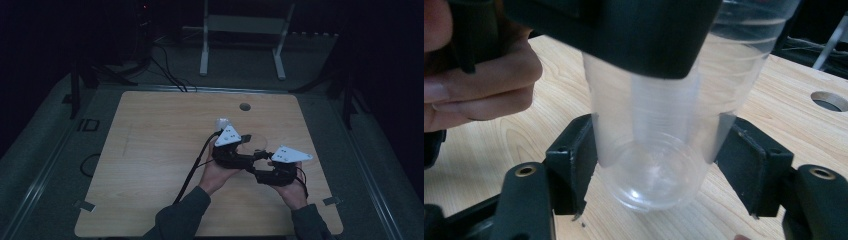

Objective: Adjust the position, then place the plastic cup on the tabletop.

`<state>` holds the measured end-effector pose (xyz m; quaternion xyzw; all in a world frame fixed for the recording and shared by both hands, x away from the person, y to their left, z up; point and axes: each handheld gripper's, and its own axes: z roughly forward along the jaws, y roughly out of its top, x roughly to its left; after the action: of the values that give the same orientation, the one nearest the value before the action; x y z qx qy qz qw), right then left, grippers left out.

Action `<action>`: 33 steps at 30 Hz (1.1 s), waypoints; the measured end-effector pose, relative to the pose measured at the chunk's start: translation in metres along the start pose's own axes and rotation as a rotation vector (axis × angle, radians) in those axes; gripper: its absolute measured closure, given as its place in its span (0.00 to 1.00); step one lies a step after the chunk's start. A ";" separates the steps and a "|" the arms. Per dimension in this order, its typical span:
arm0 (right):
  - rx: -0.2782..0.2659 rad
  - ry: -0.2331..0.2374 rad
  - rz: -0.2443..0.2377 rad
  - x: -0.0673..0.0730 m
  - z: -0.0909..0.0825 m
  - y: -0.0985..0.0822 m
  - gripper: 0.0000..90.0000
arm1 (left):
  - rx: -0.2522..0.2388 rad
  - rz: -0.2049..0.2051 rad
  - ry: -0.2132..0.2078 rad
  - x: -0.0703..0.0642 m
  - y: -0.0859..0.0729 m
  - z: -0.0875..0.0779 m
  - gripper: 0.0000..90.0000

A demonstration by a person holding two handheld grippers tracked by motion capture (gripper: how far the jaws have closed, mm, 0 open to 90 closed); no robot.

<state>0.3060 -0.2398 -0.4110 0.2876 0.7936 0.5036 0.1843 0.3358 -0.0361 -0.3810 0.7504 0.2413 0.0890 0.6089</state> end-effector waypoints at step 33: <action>-0.030 -0.096 0.098 -0.014 -0.025 -0.028 0.29 | -0.035 0.029 0.055 0.002 -0.004 0.000 0.31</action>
<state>0.2946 -0.2749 -0.4258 0.3469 0.7614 0.5092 0.2016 0.3367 -0.0348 -0.3852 0.7402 0.2455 0.1226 0.6139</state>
